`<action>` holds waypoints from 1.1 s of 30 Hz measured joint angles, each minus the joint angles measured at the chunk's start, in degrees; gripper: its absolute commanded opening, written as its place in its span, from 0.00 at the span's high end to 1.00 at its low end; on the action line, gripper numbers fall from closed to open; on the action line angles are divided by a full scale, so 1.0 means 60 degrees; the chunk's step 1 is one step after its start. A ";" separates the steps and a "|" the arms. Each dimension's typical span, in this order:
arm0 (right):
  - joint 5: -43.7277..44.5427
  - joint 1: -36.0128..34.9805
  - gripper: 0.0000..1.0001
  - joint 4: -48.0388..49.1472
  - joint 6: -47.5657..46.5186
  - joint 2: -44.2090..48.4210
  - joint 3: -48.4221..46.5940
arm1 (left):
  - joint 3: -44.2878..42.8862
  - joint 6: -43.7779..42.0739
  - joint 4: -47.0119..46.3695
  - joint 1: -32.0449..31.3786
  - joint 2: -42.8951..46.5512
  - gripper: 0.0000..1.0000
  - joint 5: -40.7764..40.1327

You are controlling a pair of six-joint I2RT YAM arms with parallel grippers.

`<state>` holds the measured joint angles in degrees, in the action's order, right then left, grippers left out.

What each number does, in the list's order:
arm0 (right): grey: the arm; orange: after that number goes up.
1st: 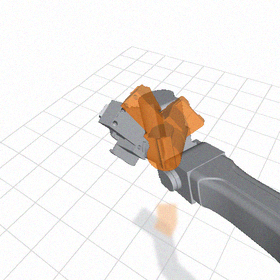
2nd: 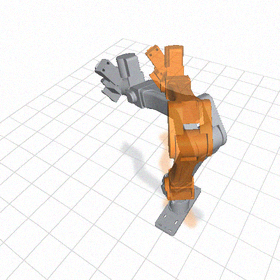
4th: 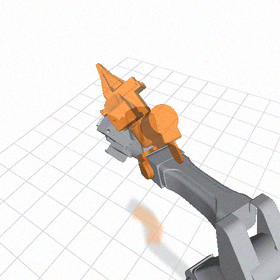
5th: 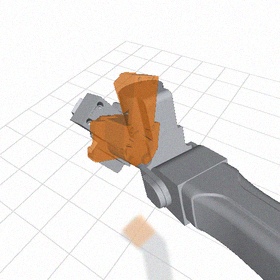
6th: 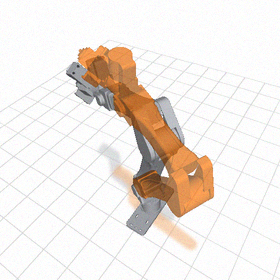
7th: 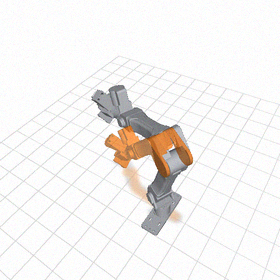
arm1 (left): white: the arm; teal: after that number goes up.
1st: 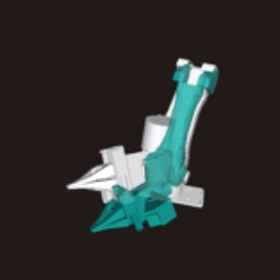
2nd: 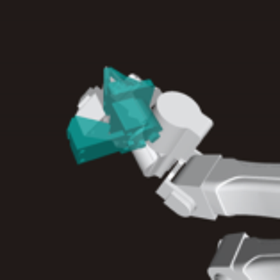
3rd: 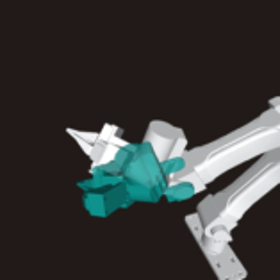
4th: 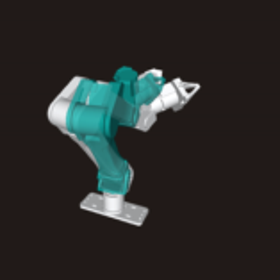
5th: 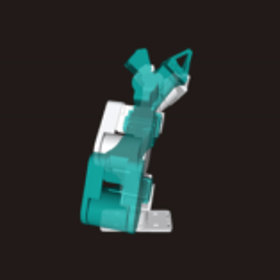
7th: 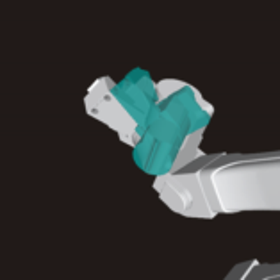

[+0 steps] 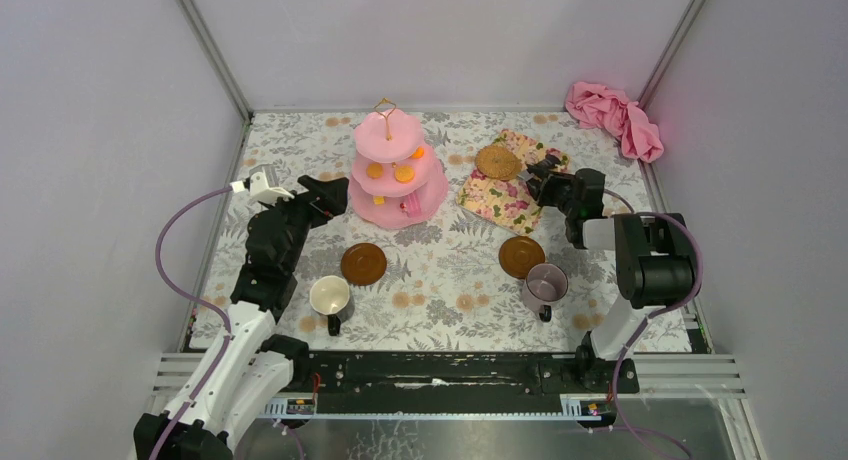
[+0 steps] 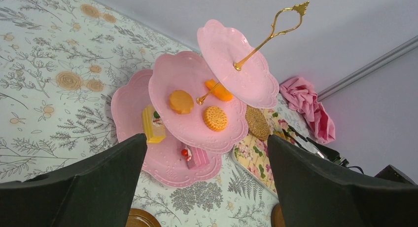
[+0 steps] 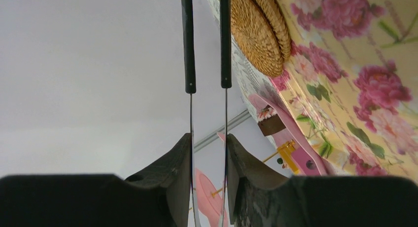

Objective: Serve the afternoon tea
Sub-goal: Move the tray with dessert.

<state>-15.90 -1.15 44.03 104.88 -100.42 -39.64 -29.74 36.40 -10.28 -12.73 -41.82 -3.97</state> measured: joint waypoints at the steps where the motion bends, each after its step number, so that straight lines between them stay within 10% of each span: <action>1: 0.0007 -0.0062 0.70 0.0000 0.0004 0.0073 0.0062 | 0.0000 0.0000 -0.0025 0.0000 0.0000 0.00 -0.0004; 33: 0.0124 -0.1377 0.67 -0.1191 -0.1220 0.2524 0.1490 | 0.0004 0.0022 -0.0062 0.0058 0.0244 0.00 0.0015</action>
<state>-15.16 -9.41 36.88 97.56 -85.27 -30.70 -29.71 36.53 -10.66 -12.38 -40.36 -3.88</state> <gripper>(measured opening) 0.334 0.998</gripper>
